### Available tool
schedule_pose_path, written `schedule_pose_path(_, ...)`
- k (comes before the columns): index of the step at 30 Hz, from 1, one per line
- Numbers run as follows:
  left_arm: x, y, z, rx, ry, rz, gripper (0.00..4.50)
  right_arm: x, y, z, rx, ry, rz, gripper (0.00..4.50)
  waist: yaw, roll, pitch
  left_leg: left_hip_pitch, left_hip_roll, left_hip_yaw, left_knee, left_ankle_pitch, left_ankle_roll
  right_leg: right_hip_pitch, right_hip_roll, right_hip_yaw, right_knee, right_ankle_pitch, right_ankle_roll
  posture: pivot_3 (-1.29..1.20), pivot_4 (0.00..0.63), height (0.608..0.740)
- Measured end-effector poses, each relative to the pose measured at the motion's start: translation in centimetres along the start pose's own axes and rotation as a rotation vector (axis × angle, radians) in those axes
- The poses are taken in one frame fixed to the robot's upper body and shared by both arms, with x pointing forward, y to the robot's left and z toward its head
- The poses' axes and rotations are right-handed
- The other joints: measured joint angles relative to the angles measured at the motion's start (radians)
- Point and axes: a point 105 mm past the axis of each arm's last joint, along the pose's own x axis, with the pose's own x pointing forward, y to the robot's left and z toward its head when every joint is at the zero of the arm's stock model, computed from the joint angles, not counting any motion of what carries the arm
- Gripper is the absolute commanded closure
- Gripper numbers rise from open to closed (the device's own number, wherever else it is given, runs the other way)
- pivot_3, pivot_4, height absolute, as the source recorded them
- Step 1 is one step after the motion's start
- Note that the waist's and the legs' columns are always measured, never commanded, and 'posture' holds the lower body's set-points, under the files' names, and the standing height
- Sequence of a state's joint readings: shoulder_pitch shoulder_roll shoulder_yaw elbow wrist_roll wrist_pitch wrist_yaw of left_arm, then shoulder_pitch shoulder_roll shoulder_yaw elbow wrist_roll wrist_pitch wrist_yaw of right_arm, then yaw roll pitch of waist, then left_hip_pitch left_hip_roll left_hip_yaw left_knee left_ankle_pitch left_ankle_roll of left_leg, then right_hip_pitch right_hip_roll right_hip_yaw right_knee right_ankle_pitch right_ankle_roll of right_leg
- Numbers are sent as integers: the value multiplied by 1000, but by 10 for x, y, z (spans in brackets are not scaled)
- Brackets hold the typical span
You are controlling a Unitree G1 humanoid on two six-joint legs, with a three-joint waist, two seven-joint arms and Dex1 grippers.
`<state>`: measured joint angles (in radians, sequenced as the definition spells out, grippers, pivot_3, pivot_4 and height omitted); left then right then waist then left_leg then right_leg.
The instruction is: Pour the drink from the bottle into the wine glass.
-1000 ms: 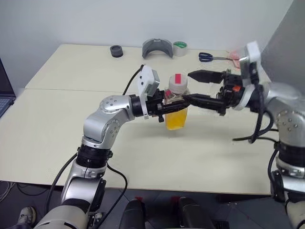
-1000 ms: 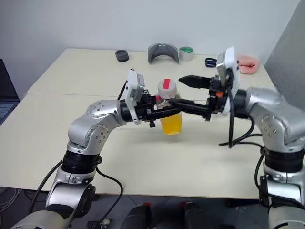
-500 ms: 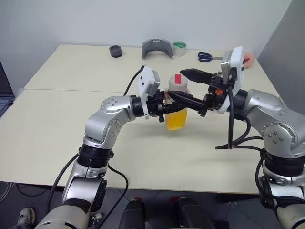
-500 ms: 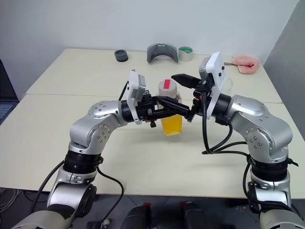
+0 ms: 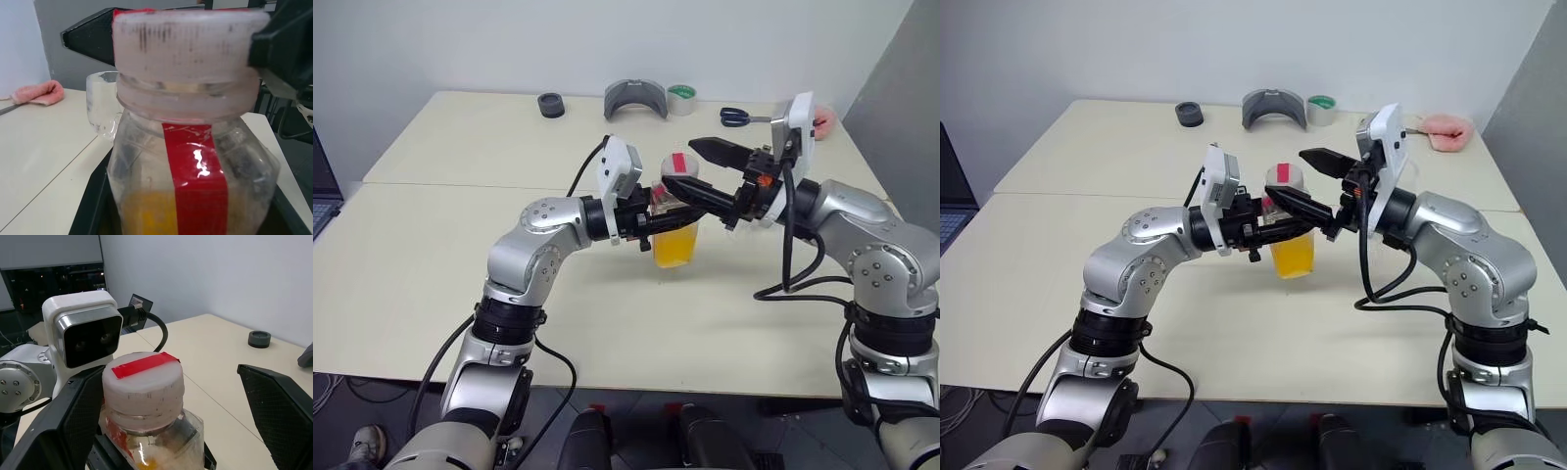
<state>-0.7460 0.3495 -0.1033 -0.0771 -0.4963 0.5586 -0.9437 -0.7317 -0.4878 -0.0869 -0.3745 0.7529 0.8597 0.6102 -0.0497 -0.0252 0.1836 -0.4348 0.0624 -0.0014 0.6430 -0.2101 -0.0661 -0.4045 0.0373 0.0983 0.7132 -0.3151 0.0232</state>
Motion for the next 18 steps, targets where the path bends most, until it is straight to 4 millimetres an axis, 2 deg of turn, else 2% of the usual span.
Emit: schedule_pose_path(18, 1, 2, -1, -1, 7, 9, 2757, -10, -4, 2, -18, 25, -1, 16, 0, 0, 0, 0, 0, 0, 0, 0, 0, 0, 0, 0, 0, 0, 0, 0, 150, 740)
